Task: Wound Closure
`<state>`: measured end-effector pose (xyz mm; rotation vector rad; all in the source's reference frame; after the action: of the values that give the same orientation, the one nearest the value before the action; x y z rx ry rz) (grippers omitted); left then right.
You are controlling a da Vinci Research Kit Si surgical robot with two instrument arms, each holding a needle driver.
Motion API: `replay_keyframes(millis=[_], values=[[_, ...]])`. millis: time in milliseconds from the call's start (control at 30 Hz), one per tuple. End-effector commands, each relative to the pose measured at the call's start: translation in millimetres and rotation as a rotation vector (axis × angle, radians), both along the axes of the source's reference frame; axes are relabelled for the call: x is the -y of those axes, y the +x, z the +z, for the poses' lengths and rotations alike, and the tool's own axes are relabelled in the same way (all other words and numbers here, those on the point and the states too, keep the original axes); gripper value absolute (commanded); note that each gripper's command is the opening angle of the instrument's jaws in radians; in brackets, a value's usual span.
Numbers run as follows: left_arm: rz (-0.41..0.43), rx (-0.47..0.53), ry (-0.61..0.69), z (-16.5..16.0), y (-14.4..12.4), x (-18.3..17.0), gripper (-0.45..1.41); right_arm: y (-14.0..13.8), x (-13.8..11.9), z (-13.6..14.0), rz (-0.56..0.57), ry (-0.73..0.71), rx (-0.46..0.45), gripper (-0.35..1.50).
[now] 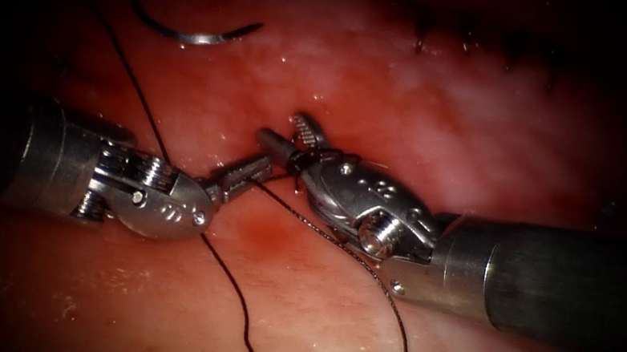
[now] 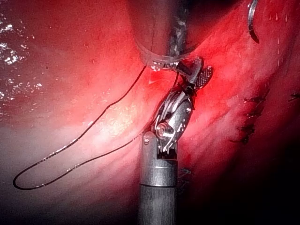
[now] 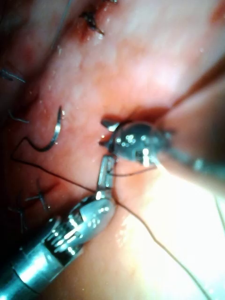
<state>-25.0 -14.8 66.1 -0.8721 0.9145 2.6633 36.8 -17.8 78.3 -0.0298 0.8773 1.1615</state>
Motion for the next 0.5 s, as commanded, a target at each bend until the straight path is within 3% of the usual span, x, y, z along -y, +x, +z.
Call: replay_keyframes(millis=[33,233,500], values=[[0.005,-0.001,-0.003,0.4,-0.5,0.2,-0.45,0.7,0.1,0.4,-0.001,0.002,0.002,0.22],[0.007,-0.002,-0.001,0.4,-0.4,0.4,-0.45,0.9,-0.1,0.6,0.001,0.005,0.020,-0.35],[0.020,-0.005,-0.004,0.1,0.3,0.2,-0.45,1.0,0.6,0.2,0.018,0.038,0.118,-0.35]])
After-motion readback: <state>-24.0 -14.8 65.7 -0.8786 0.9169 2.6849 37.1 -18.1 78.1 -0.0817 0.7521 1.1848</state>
